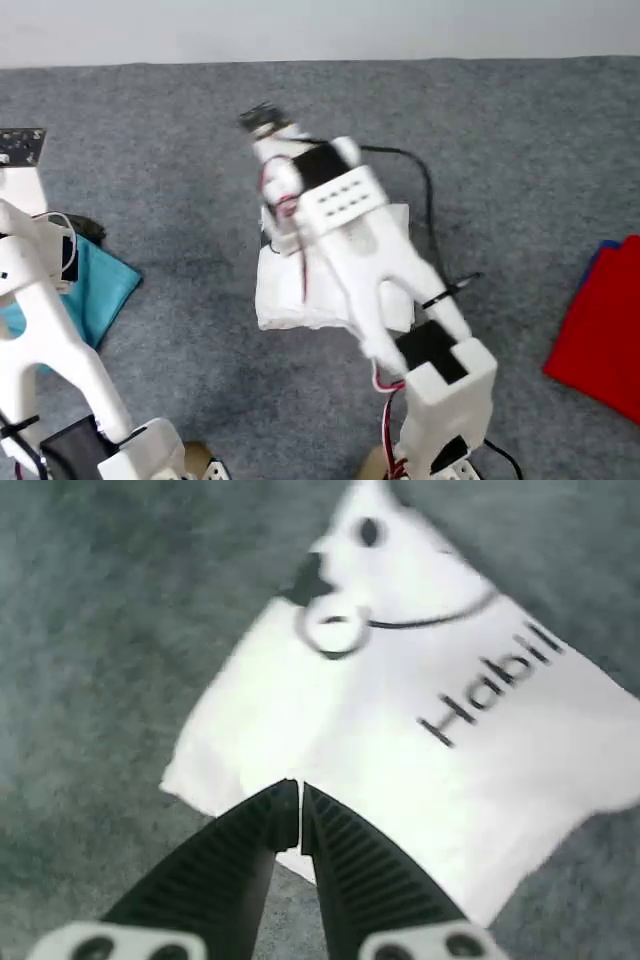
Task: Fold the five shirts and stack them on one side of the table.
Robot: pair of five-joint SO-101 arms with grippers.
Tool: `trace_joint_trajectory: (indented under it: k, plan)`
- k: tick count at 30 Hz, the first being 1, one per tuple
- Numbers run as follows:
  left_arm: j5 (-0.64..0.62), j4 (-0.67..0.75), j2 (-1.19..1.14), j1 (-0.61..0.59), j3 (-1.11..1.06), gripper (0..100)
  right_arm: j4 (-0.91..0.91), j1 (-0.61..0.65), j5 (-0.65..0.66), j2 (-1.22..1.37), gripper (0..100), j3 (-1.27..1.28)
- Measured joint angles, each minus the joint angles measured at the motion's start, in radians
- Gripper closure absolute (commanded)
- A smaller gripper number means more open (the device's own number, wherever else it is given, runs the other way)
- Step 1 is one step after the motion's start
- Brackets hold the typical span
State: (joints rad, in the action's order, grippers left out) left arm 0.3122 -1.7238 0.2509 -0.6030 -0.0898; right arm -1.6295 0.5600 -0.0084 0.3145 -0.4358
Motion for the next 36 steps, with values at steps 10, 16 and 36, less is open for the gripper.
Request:
trace_joint_trajectory:
  k: [10,16,36]
  plan:
    - [0.0,0.0,0.0,0.0,0.0,98,0.009,-0.184,-0.186,0.068,77.9,0.015]
    - [0.0,0.0,0.0,0.0,0.0,98,0.037,-0.255,-0.195,0.195,69.8,0.017]
    - [0.0,0.0,0.0,0.0,0.0,98,0.098,-0.276,-0.262,0.394,69.9,0.017]
